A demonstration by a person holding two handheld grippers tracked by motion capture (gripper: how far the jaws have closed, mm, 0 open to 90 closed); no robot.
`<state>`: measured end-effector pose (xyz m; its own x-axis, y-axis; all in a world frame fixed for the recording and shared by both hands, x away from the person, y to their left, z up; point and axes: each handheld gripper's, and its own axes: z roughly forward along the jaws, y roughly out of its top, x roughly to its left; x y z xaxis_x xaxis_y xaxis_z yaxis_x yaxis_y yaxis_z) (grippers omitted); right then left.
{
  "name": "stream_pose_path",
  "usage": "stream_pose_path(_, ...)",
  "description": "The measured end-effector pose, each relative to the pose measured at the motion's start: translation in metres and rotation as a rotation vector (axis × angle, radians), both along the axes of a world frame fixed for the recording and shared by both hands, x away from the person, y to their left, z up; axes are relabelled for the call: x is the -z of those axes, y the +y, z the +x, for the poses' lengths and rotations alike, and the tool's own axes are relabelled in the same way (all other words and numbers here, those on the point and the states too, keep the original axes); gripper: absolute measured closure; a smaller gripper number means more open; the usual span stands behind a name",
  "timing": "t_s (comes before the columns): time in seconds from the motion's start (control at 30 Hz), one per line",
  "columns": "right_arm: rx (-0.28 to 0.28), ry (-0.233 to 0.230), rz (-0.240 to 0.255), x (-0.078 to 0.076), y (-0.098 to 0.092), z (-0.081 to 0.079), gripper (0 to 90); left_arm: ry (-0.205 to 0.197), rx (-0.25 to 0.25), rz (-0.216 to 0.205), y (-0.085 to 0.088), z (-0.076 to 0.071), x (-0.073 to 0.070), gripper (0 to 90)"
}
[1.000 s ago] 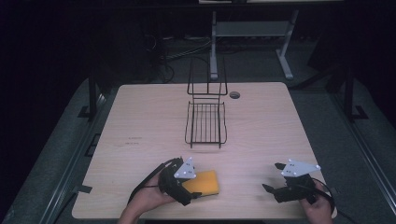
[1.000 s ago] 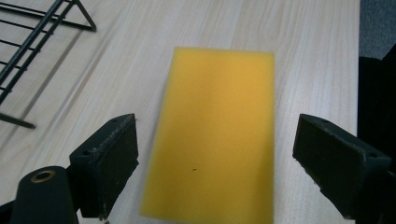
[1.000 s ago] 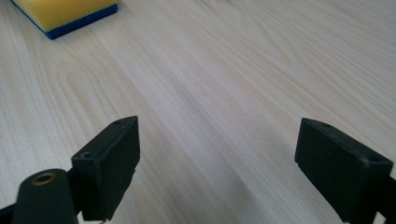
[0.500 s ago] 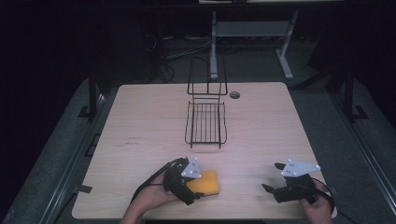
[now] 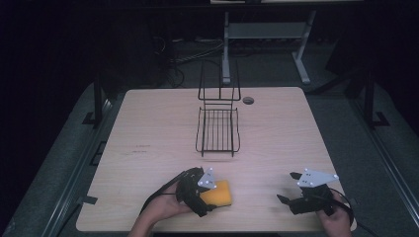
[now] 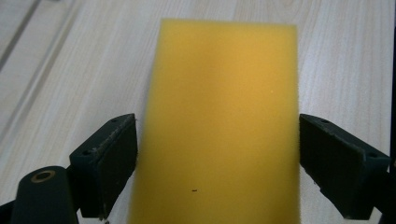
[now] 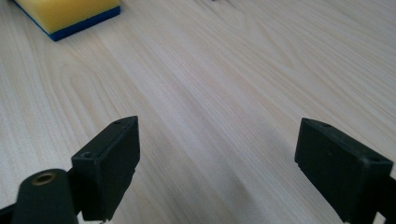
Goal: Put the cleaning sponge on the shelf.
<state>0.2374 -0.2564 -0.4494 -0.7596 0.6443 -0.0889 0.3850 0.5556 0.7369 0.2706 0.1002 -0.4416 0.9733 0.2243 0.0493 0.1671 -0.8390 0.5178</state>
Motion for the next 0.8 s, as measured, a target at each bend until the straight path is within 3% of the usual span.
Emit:
stream_pose_path(0.7,-0.001,-0.001,0.005,-0.0001,-0.0001,0.0,13.8,0.042,0.025,0.057,-0.0099,0.0072,0.0053,14.5)
stream_pose_path(0.8,-0.002,-0.003,0.005,-0.0002,-0.0005,0.0003,13.8,0.05,0.027,0.046,-0.0094,0.0077,0.0051,18.7)
